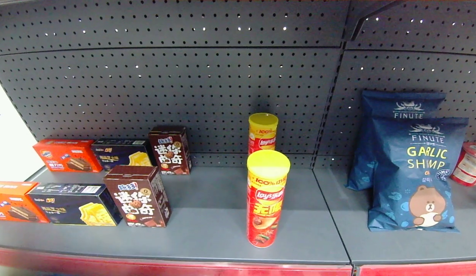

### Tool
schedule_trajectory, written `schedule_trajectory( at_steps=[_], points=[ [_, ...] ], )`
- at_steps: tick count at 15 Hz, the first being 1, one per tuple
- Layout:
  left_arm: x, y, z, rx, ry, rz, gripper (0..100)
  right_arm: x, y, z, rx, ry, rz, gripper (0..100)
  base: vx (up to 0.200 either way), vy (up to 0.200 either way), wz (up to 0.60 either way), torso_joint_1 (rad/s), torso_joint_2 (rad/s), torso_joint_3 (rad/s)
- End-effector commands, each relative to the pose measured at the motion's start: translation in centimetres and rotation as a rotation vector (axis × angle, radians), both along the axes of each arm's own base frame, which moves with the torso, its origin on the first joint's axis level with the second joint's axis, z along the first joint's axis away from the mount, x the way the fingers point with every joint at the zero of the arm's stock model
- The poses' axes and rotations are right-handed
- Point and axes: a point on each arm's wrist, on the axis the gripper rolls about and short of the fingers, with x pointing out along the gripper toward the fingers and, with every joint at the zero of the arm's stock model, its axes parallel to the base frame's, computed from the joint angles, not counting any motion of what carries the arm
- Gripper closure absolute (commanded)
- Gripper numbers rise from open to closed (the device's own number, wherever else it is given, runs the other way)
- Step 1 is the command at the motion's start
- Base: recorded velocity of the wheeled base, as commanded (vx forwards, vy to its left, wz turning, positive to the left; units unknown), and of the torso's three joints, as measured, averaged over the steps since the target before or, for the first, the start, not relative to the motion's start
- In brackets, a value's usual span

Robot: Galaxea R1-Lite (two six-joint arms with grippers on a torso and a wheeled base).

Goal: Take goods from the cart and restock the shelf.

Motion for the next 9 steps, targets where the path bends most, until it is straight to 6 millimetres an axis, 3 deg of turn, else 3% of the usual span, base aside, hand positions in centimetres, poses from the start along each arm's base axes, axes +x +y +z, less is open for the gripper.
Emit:
schedule_trajectory(
  at_steps=[1, 9],
  points=[
    [0.02, 0.00, -0.02, 0.000, 0.003, 0.000, 0, 0.01, 0.00, 0.00, 0.000, 0.001, 0.000, 0, 0.000, 0.000, 0.00, 0.000, 0.00, 0.000],
    [0.01, 0.00, 0.02, 0.001, 0.002, -0.001, 0, 0.01, 0.00, 0.00, -0.003, 0.001, -0.001, 0, 0.000, 0.000, 0.00, 0.000, 0.00, 0.000]
  ],
)
